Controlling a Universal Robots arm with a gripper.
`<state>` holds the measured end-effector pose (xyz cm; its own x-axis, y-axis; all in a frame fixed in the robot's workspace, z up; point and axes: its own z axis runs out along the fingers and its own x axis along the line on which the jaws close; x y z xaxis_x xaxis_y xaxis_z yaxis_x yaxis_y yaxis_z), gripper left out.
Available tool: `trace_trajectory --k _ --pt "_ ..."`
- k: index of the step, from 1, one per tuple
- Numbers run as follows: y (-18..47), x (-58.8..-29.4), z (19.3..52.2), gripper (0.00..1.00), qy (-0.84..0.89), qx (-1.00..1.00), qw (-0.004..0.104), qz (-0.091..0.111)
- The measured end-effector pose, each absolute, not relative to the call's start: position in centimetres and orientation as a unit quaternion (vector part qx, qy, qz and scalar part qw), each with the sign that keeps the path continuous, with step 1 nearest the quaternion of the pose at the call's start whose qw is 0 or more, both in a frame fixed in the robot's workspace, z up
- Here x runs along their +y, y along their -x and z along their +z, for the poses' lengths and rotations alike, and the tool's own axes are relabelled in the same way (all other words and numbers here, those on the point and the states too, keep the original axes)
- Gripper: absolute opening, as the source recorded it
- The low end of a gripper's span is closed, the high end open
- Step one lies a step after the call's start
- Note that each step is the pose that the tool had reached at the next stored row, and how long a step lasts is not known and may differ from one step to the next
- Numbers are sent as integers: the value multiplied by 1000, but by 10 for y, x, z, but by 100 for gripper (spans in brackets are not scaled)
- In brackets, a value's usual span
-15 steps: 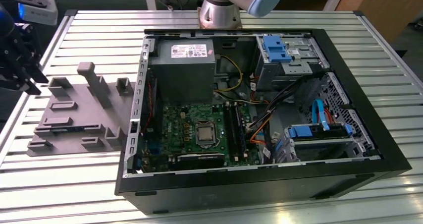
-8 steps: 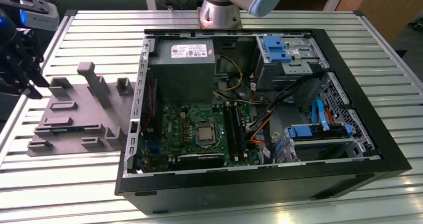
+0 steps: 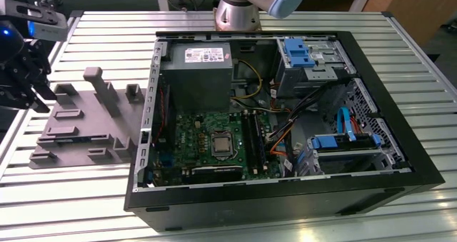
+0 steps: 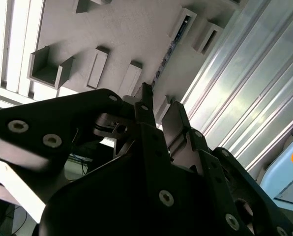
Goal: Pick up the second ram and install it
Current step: 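Pick up the second ram and move it above second insertion slot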
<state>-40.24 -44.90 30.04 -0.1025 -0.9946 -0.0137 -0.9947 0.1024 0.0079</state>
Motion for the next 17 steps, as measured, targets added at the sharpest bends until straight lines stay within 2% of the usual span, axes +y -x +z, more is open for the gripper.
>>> trace_trajectory --k 17 --pt "402 -457 273 36 677 736 3 7"
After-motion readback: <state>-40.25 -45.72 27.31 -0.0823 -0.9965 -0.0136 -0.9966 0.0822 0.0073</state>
